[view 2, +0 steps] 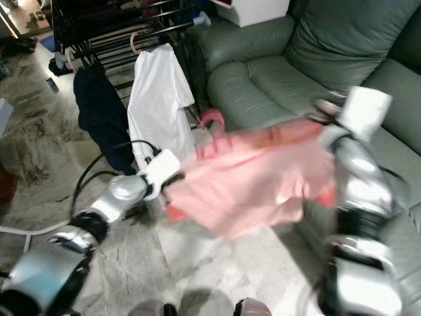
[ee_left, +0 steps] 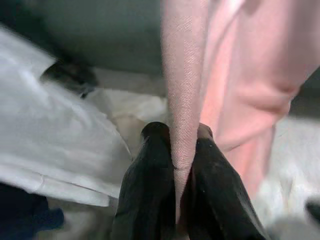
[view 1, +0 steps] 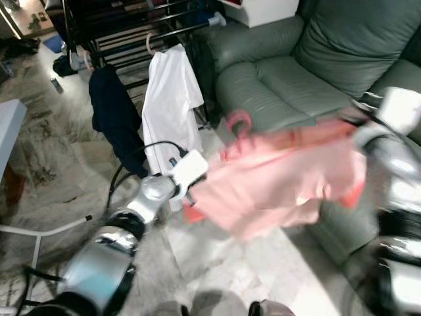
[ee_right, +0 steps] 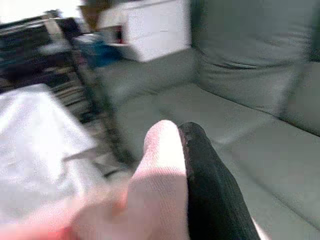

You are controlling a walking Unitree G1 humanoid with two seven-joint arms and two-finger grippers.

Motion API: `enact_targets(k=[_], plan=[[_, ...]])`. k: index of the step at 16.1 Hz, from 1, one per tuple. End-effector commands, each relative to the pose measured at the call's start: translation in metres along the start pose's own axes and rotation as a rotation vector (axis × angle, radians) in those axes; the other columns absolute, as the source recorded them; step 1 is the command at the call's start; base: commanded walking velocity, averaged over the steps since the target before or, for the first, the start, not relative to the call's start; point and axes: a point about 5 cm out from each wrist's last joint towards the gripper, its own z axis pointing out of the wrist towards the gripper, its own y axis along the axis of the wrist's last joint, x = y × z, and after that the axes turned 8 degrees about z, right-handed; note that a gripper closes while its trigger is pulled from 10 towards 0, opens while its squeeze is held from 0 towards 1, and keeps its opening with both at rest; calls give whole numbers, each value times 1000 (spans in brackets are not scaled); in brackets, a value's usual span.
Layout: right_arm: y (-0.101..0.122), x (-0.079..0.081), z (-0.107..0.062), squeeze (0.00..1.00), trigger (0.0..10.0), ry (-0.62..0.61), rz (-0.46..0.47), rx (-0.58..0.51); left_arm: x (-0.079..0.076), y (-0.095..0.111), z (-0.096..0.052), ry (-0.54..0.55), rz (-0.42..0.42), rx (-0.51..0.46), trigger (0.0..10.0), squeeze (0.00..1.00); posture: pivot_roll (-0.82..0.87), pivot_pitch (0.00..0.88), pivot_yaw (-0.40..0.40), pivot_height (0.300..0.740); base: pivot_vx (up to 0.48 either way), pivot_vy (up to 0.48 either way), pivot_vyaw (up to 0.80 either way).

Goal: Hang hanger

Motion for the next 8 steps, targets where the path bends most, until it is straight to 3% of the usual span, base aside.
enact_targets(k=[1,3,6,8], plan=[[-4,22,6,0,0,49,-7,0,11,4,0,95,-98,0,0,0,-110,21,83,740,0,0,0],[-15,67,11,0,0,197,-8,23,4,21,9,157,-286,-46,0,0,-110,21,83,740,0,0,0],[-30,98,3,0,0,377,-50,53,-11,34,17,127,-316,-76,0,0,-98,13,81,740,0,0,0],[-41,121,-17,0,0,589,-36,86,-18,32,19,127,-349,-47,0,0,-99,12,82,740,0,0,0]])
